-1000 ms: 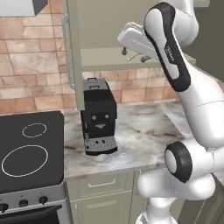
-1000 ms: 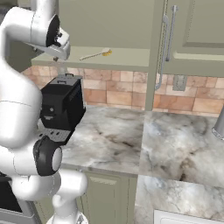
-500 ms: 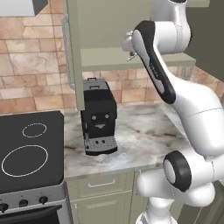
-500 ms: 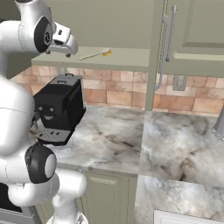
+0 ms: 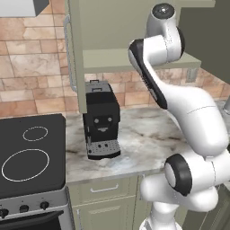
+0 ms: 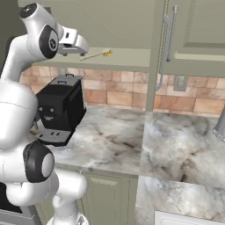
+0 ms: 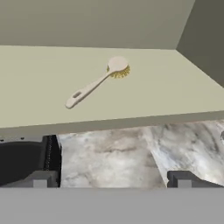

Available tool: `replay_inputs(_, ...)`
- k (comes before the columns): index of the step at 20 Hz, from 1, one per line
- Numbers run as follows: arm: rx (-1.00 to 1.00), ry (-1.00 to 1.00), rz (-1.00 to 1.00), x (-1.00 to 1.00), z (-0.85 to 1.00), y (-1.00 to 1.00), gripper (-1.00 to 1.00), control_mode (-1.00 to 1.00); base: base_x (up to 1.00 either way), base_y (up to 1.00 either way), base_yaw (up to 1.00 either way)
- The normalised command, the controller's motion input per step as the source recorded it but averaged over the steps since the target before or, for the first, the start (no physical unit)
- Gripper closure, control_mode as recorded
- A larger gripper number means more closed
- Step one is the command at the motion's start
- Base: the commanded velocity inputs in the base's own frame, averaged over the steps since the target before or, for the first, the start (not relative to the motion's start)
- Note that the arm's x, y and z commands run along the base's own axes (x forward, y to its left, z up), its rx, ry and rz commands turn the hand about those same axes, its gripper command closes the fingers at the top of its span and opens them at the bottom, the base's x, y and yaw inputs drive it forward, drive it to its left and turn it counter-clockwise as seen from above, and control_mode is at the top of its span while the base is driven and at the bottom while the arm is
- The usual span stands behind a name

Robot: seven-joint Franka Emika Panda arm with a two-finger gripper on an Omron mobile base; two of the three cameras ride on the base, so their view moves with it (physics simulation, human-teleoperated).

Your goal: Open the cabinet. Pick the dish brush and place it next to the sink. Then close the cabinet.

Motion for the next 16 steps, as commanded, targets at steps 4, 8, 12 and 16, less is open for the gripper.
replay_inputs(4,-0.03,-0.02,-0.14,0.64,-0.08,-0.25,-1.00,-1.00,0.00,0.00,0.00)
replay_inputs(8,0.00,0.00,-0.11,0.67,-0.06,-0.20,-1.00,-1.00,0.00,0.00,0.00)
replay_inputs(12,0.00,0.00,-0.06,0.71,-0.02,-0.12,-1.00,-1.00,0.00,0.00,0.00)
replay_inputs(16,0.00,-0.03,-0.01,0.70,0.00,-0.06,-1.00,-1.00,0.00,0.00,0.00)
